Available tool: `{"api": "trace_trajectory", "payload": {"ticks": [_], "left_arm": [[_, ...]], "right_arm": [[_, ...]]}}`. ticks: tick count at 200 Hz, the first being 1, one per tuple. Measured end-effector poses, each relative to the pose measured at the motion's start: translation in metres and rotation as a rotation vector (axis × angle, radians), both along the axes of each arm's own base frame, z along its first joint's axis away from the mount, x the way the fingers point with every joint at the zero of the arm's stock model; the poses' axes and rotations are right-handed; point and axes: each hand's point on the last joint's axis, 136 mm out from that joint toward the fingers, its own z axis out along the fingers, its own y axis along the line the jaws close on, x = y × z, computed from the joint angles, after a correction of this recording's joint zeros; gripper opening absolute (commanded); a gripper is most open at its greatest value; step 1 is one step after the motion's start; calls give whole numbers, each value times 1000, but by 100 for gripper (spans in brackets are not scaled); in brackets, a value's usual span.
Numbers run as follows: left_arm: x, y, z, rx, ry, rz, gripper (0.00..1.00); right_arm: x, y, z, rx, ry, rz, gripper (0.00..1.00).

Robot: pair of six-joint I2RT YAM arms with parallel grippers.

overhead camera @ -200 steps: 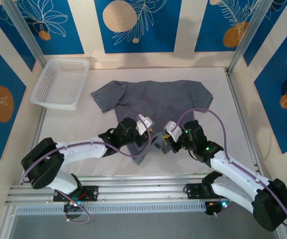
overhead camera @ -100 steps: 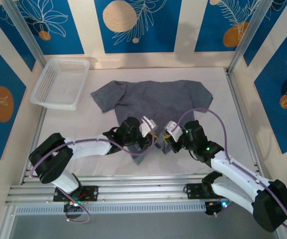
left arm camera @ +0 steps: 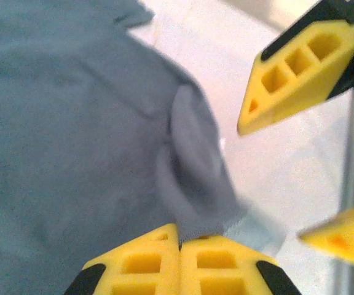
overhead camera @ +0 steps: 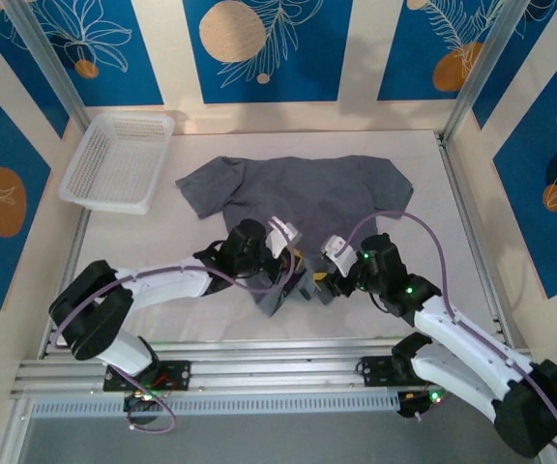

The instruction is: Fold the inside-out t-shirt

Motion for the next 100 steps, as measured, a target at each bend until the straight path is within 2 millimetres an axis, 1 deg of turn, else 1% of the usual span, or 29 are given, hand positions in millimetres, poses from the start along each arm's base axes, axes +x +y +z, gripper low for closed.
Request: {"api": "trace_trajectory", "payload": {"ticks": [20, 29, 35, 43, 46, 49, 56, 62, 71, 78, 83, 85, 89, 100], "left_arm": [[5, -14, 36, -52, 7, -14, 0], [8, -18, 51, -77, 3, -15, 0], [9, -19, 58, -91, 3, -13, 0], [10, -21, 63, -104, 10, -8, 0], [10, -21, 64, -107, 13, -6, 0], [10, -21, 64, -108, 18, -4, 0], [10, -20, 63, -108, 34, 3, 0], [10, -20, 61, -103, 48, 8, 0], [9, -18, 58, -95, 71, 17, 0], [9, -17, 57, -91, 83, 22, 0], [9, -17, 56, -87, 91, 24, 0], [9, -16, 56, -87, 93, 26, 0], [9, -16, 57, -86, 99, 28, 0], [8, -16, 60, -86, 109, 29, 0]], "right_arm": [[-6, 14, 57, 172, -57, -9, 37], [-9, 21, 79, 268, -49, -22, 26], [-13, 27, 90, 322, -44, -19, 18], [-18, 35, 97, 384, -25, -14, 4], [-20, 39, 98, 399, -23, -5, 1], [-23, 43, 98, 416, -18, -1, 0], [-30, 53, 92, 440, 1, 14, 0], [-37, 61, 81, 443, 17, 28, 0], [-45, 71, 58, 418, 35, 40, 0], [-48, 76, 41, 389, 43, 36, 0], [-46, 77, 28, 360, 41, 15, 0], [-44, 76, 26, 354, 36, 6, 0], [-39, 75, 13, 322, 31, -20, 0], [-21, 67, -3, 264, -18, -92, 0]]}}
